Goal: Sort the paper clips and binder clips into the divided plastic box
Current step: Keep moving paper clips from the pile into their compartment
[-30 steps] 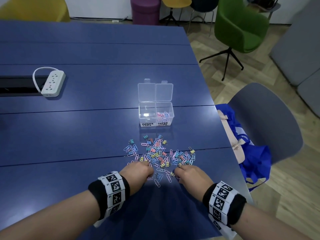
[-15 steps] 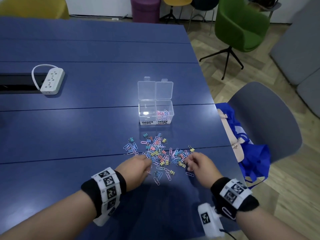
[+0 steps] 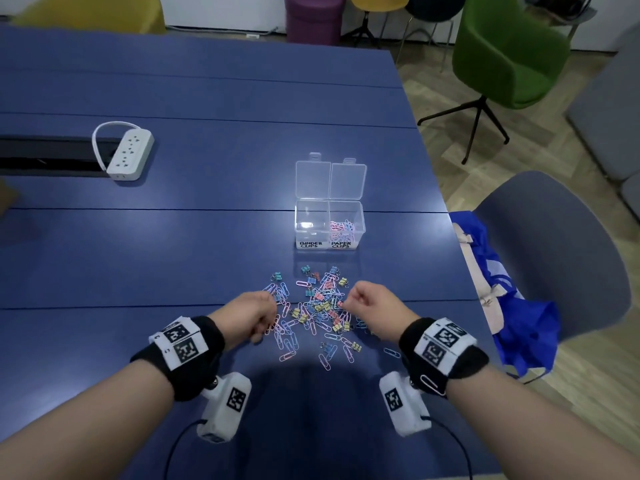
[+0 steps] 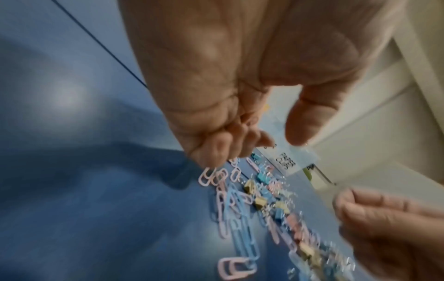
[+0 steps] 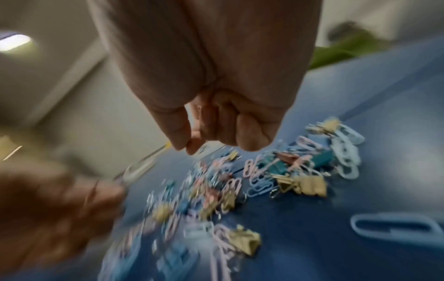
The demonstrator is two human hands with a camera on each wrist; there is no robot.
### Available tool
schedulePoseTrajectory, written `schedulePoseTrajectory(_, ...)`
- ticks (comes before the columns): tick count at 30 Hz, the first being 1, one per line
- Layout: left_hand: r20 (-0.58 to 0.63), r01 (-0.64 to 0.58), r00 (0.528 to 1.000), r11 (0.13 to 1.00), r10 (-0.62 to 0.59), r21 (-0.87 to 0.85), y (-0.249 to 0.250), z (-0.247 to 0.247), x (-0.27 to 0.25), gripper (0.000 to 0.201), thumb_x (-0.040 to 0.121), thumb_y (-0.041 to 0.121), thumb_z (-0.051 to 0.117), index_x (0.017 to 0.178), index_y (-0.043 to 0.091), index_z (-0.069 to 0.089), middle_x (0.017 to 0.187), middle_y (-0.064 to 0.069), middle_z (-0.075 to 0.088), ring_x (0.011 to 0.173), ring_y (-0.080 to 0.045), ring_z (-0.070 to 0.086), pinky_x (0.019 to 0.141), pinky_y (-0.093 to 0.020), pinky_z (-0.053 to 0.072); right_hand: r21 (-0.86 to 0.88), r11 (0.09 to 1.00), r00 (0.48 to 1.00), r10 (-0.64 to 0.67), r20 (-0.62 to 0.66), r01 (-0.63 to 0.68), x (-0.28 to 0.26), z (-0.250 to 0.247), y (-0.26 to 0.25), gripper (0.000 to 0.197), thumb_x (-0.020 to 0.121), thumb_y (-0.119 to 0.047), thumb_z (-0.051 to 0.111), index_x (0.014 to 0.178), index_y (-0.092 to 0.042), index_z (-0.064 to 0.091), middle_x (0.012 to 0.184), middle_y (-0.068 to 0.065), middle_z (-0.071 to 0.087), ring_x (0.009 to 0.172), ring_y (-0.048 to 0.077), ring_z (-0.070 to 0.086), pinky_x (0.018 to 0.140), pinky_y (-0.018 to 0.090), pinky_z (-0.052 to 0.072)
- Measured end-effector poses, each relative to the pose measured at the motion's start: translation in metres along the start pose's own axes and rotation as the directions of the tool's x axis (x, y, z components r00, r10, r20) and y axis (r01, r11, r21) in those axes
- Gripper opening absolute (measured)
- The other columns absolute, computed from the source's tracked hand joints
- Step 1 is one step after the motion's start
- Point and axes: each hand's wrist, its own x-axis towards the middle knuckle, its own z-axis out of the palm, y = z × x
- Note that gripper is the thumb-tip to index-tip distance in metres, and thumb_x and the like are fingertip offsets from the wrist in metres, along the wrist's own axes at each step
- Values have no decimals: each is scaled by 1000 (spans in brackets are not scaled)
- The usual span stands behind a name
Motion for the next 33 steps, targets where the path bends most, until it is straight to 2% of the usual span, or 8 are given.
schedulePoseTrajectory(2,0,-99,994,914,108,394,-6,0,0,30,55,25,72,65,15,46,55,-2,46,45,-15,37,49,-26,30,-274,952,990,-128,62,140,-2,10,-13,9,90,-23,54,86,-17,59,71,-9,55,69,14,52,62,26,39)
schedulePoseTrajectory(4,38,-177,973,625,230,760,-11,4,-5,42,58,41,77,77,19,47,62,5,51,55,-15,44,55,-31,38,-422,871,968,-211,139,250,-6,23,-22,7,86,-21,53,84,-23,59,83,-5,64,83,20,59,71,29,45)
schedulePoseTrajectory(7,82,-184,957,366,277,912,-11,10,-13,56,57,50,78,91,25,41,81,10,51,75,-16,50,64,-31,42,-547,772,946,-253,202,323,-9,40,-31,11,82,-34,59,81,-24,56,92,-2,67,89,23,61,71,30,42)
schedulePoseTrajectory(10,59,-164,961,384,270,909,-10,5,-13,68,52,48,82,101,26,40,98,7,56,86,-16,54,70,-30,44,-652,672,936,-272,226,352,-9,57,-39,41,76,-56,62,92,-19,56,96,3,66,90,26,60,73,33,43)
schedulePoseTrajectory(14,46,-155,964,410,262,899,-10,-9,-9,63,60,40,80,110,23,46,107,4,57,95,-18,56,74,-28,42,-718,603,934,-295,204,347,-5,74,-45,57,74,-58,64,104,-11,53,106,9,65,97,29,61,79,36,45)
schedulePoseTrajectory(18,131,-230,960,429,248,874,-14,-19,-2,57,70,29,77,119,22,48,108,3,59,97,-18,56,75,-24,38,-721,622,949,-263,175,305,2,81,-49,43,86,-43,56,111,-8,52,112,11,63,104,31,59,81,37,45)
schedulePoseTrajectory(23,191,-290,951,487,243,824,-15,-16,6,42,71,25,77,101,22,47,70,7,43,61,-9,40,54,-17,32,-721,625,951,-251,178,300,8,81,-49,25,91,-25,49,111,-11,54,110,11,66,101,30,62,79,37,47)
schedulePoseTrajectory(33,195,-288,945,388,261,875,-17,0,13,13,92,26,51,84,19,44,98,-9,63,81,-23,52,69,-30,37,-803,471,925,-280,258,366,-1,88,-57,23,92,-6,38,111,-2,50,109,14,63,98,32,63,73,39,44)
